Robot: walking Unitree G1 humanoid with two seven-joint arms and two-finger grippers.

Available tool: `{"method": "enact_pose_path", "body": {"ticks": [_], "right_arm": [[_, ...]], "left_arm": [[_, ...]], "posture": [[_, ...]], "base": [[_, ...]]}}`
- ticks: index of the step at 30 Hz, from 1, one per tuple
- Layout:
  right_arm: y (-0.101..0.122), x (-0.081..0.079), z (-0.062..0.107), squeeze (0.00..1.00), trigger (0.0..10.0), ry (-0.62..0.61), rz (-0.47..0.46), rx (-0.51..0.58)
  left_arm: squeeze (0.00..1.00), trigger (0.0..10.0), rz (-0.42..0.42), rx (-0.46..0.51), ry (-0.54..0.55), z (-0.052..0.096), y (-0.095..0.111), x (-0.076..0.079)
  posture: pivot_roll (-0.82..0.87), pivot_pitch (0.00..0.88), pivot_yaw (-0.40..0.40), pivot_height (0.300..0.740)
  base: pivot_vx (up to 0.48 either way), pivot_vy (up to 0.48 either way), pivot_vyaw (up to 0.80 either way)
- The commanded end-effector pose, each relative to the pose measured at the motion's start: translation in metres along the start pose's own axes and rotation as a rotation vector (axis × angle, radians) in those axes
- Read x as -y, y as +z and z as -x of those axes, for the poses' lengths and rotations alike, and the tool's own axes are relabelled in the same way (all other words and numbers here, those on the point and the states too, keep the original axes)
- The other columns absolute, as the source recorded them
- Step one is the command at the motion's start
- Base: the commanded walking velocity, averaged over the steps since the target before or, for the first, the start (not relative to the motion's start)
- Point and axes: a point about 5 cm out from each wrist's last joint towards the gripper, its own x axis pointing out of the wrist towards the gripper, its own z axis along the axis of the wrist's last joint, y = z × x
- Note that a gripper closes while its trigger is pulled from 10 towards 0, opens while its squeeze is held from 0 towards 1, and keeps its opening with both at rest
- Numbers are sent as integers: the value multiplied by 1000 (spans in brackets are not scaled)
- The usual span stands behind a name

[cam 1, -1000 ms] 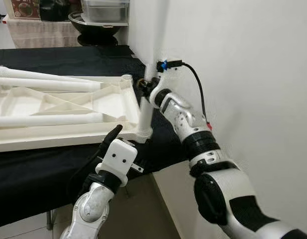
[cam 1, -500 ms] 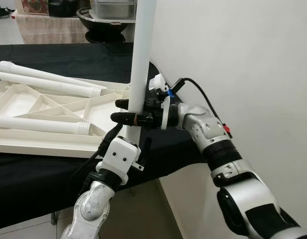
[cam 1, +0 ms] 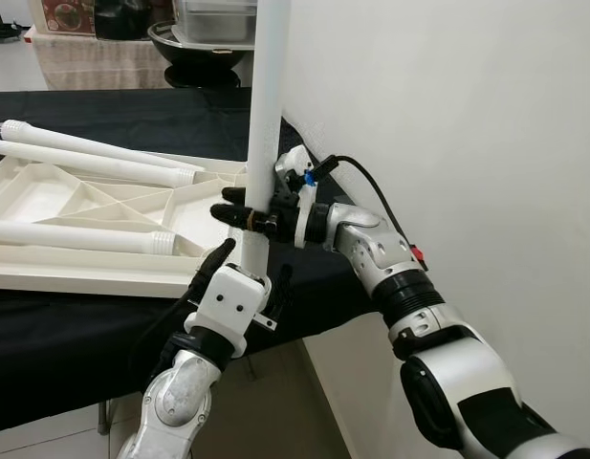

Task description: Building children table

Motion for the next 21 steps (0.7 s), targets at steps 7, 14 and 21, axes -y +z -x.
{"method": "enact_pose_path", "body": {"ticks": [7, 14, 21], "right_arm": [[-6, 55, 32, 0, 0, -944, -112, -22], [-3, 25, 3, 0, 10000, -739, -193, 14], [0, 16, -6, 0, 10000, -696, -167, 28]], "left_arm": [[0, 10000, -2, -3, -10, 0, 0, 2], [0, 10000, -14, -4, -18, 1, -1, 2], [0, 10000, -11, -5, -16, 1, -1, 3]], "posture": [[84, 37, -146, 740], [89, 38, -147, 740], [92, 38, -149, 740]], "base": [[0, 0, 0], [0, 0, 0], [0, 0, 0]]}}
